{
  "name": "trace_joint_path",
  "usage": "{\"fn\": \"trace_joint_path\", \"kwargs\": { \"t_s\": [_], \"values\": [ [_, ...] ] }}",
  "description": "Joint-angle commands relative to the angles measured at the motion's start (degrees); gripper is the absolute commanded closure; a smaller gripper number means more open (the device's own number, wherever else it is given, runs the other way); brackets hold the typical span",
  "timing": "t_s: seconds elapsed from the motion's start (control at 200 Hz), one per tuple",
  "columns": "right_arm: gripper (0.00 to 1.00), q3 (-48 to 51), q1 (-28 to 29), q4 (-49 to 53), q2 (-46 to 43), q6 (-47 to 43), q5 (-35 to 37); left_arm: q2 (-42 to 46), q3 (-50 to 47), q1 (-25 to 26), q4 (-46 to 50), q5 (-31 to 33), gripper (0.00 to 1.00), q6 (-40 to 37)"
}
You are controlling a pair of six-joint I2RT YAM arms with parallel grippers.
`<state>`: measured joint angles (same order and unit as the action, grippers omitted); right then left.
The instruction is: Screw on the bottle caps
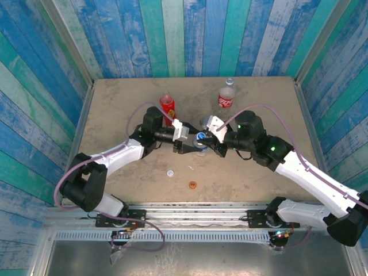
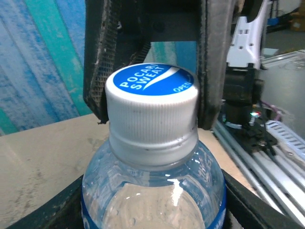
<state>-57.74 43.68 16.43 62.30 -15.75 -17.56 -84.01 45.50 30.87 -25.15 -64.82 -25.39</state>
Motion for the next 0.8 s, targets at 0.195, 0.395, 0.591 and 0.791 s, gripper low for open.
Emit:
{"fn": "trace_joint_path", "kwargs": {
  "t_s": [0.195,0.395,0.591,0.791],
  "values": [
    [0.99,5.7,0.8,-13.0,1.5,17.3,22.2,2.4,-3.7,1.5,-21.4,37.6,0.61,14.1],
    [1.0,8.6,3.2,-19.1,4.7,28.3,33.2,1.3,-5.2,6.1,-26.9,54.4,0.6,11.4],
    [1.0,5.9,4.7,-16.2,8.4,32.3,37.5,0.4,-5.7,8.2,-27.8,57.9,0.61,8.7],
    [0.75,9.5,4.7,-22.9,2.2,23.1,31.2,-0.8,-6.5,4.9,-27.4,47.8,0.62,12.0]
  ]
}}
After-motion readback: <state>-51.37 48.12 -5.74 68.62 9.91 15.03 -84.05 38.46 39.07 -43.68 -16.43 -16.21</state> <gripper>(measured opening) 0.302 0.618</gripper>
